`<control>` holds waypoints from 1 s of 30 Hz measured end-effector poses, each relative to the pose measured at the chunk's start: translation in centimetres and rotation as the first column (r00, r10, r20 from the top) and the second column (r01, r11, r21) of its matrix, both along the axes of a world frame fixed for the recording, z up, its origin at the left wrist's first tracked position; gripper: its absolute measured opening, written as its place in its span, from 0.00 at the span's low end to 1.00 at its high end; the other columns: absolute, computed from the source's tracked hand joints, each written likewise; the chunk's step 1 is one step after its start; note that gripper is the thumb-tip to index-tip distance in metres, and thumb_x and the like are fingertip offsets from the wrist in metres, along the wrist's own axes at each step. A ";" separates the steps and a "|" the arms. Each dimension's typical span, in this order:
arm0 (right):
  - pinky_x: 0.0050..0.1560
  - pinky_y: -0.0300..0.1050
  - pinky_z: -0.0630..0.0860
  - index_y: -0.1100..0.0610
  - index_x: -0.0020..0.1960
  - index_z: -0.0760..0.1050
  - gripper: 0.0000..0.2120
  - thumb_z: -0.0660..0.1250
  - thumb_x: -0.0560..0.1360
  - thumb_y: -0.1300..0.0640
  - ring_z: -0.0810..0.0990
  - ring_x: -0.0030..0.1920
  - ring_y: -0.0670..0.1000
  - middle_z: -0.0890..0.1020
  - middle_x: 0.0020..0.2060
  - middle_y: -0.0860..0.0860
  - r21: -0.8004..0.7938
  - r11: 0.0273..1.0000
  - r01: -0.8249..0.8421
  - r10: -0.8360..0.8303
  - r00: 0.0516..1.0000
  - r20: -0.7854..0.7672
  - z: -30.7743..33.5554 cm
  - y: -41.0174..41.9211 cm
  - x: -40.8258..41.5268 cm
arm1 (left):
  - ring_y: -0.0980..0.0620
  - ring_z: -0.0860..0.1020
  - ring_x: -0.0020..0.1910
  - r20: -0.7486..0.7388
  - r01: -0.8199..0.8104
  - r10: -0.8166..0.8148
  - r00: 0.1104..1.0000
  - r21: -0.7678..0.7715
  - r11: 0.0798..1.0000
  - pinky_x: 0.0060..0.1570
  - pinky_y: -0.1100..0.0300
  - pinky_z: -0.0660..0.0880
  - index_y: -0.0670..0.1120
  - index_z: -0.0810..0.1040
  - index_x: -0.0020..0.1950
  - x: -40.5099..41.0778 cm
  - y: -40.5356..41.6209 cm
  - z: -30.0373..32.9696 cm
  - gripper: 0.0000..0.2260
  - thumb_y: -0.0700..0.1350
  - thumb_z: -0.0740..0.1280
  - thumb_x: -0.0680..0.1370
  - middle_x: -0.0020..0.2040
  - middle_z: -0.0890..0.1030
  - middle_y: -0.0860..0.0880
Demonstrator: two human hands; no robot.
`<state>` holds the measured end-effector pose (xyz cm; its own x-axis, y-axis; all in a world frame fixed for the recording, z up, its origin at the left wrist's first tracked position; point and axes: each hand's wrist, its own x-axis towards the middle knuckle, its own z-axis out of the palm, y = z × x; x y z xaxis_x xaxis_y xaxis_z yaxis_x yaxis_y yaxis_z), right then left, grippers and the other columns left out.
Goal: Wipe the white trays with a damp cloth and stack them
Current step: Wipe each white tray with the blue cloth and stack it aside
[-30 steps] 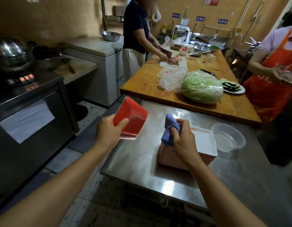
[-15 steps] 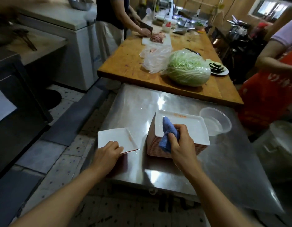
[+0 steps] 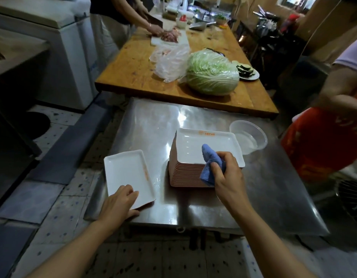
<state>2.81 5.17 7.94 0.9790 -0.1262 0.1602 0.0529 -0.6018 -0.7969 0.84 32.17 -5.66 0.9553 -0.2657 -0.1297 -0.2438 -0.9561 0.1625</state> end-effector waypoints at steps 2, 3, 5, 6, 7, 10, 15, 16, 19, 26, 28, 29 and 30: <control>0.47 0.43 0.76 0.50 0.52 0.70 0.04 0.60 0.79 0.58 0.77 0.48 0.48 0.76 0.49 0.50 0.023 1.000 0.002 -0.002 1.000 0.001 0.3 -0.2 0.4 | 0.52 0.70 0.55 -0.033 -0.017 0.015 0.999 -0.033 0.999 0.47 0.57 0.75 0.47 0.72 0.63 0.0 0.0 -0.4 0.22 0.57 0.69 0.73 0.58 0.72 0.51; 0.48 0.45 0.77 0.50 0.52 0.70 0.04 0.60 0.79 0.58 0.77 0.48 0.48 0.77 0.48 0.50 0.035 0.999 0.000 0.000 1.000 0.000 0.4 -0.2 0.6 | 0.52 0.70 0.55 -0.047 -0.022 0.021 0.999 -0.024 0.999 0.47 0.56 0.75 0.48 0.72 0.62 0.1 -0.1 -0.4 0.22 0.58 0.68 0.73 0.58 0.71 0.51; 0.49 0.47 0.77 0.51 0.52 0.72 0.04 0.61 0.79 0.58 0.78 0.48 0.49 0.77 0.48 0.50 0.046 0.999 -0.009 0.009 1.000 0.002 0.6 -0.4 1.4 | 0.53 0.69 0.56 -0.064 -0.051 0.052 0.997 0.024 0.998 0.47 0.57 0.75 0.49 0.73 0.60 0.5 -0.5 0.0 0.22 0.62 0.64 0.74 0.58 0.71 0.51; 0.50 0.48 0.77 0.52 0.53 0.72 0.05 0.61 0.79 0.59 0.78 0.48 0.50 0.78 0.48 0.50 0.038 0.999 -0.017 0.017 1.000 0.006 0.7 -0.4 1.9 | 0.53 0.70 0.56 -0.062 -0.094 0.095 0.994 0.015 0.995 0.47 0.57 0.74 0.51 0.73 0.61 0.8 -1.0 0.4 0.22 0.64 0.62 0.74 0.59 0.71 0.52; 0.51 0.49 0.77 0.53 0.54 0.73 0.05 0.62 0.78 0.59 0.78 0.49 0.50 0.78 0.48 0.51 0.023 0.999 -0.024 0.024 1.000 0.013 0.7 -0.4 2.5 | 0.53 0.70 0.57 -0.052 -0.160 0.158 0.986 -0.038 0.986 0.47 0.58 0.74 0.52 0.73 0.63 1.4 -1.6 0.9 0.23 0.65 0.61 0.75 0.59 0.72 0.53; 0.53 0.48 0.74 0.55 0.54 0.74 0.06 0.63 0.77 0.61 0.76 0.50 0.50 0.78 0.48 0.49 -0.031 0.998 -0.060 0.062 0.995 0.076 0.8 -0.4 4.9 | 0.54 0.75 0.54 -0.022 -0.331 0.343 0.939 -0.323 0.886 0.48 0.58 0.73 0.52 0.73 0.64 3.7 -4.5 4.0 0.21 0.62 0.61 0.76 0.57 0.75 0.53; 0.55 0.48 0.69 0.59 0.47 0.79 0.04 0.65 0.74 0.62 0.73 0.53 0.55 0.79 0.47 0.53 -0.265 0.964 -0.033 0.089 0.975 0.202 -0.2 0.3 9.8 | 0.51 0.77 0.44 -0.147 -0.464 0.487 0.861 -0.620 0.633 0.46 0.57 0.73 0.51 0.73 0.64 7.7 -10.1 8.6 0.18 0.55 0.64 0.76 0.41 0.77 0.55; 0.58 0.47 0.67 0.58 0.51 0.79 0.07 0.66 0.74 0.60 0.71 0.58 0.56 0.77 0.54 0.54 -0.321 0.946 -0.039 0.095 0.982 0.163 -0.7 0.6 10.6 | 0.51 0.78 0.44 -0.188 -0.496 0.501 0.845 -0.625 0.602 0.46 0.58 0.72 0.52 0.72 0.65 8.2 -10.8 9.0 0.18 0.54 0.64 0.76 0.39 0.78 0.55; 0.60 0.44 0.68 0.57 0.61 0.75 0.15 0.66 0.75 0.58 0.65 0.62 0.54 0.70 0.63 0.56 -0.422 0.896 -0.141 0.175 0.984 0.044 -2.5 1.0 11.8 | 0.48 0.79 0.46 -0.269 -0.555 0.508 0.818 -0.603 0.574 0.49 0.56 0.75 0.53 0.71 0.67 9.0 -11.9 9.2 0.20 0.47 0.65 0.75 0.39 0.79 0.53; 0.54 0.43 0.68 0.61 0.62 0.75 0.16 0.61 0.75 0.64 0.68 0.58 0.56 0.72 0.60 0.56 -0.426 0.843 -0.328 0.353 0.935 -0.021 -4.0 2.4 13.1 | 0.51 0.78 0.32 -0.318 -0.571 0.511 0.799 -0.670 0.474 0.43 0.55 0.79 0.55 0.74 0.67 9.1 -12.4 8.9 0.22 0.39 0.64 0.75 0.30 0.79 0.50; 0.56 0.46 0.67 0.62 0.62 0.75 0.17 0.61 0.74 0.65 0.67 0.58 0.59 0.73 0.60 0.57 -0.425 0.831 -0.359 0.370 0.927 -0.061 -3.6 2.8 13.5 | 0.54 0.77 0.29 -0.338 -0.575 0.504 0.794 -0.687 0.445 0.41 0.57 0.79 0.55 0.73 0.67 9.2 -12.4 8.7 0.22 0.38 0.64 0.75 0.28 0.78 0.51; 0.57 0.46 0.66 0.62 0.62 0.75 0.17 0.62 0.74 0.65 0.67 0.58 0.59 0.73 0.60 0.57 -0.413 0.829 -0.377 0.378 0.922 -0.081 -3.4 2.8 13.6 | 0.54 0.77 0.28 -0.348 -0.576 0.501 0.793 -0.695 0.430 0.41 0.57 0.79 0.54 0.73 0.68 9.2 -12.4 8.6 0.22 0.38 0.64 0.75 0.28 0.77 0.51; 0.57 0.46 0.65 0.61 0.61 0.76 0.16 0.62 0.74 0.64 0.68 0.58 0.59 0.73 0.60 0.56 -0.399 0.825 -0.400 0.390 0.914 -0.110 -3.2 2.6 13.5 | 0.54 0.77 0.27 -0.356 -0.577 0.497 0.792 -0.703 0.416 0.41 0.56 0.79 0.54 0.73 0.68 9.1 -12.4 8.5 0.22 0.38 0.64 0.75 0.27 0.77 0.51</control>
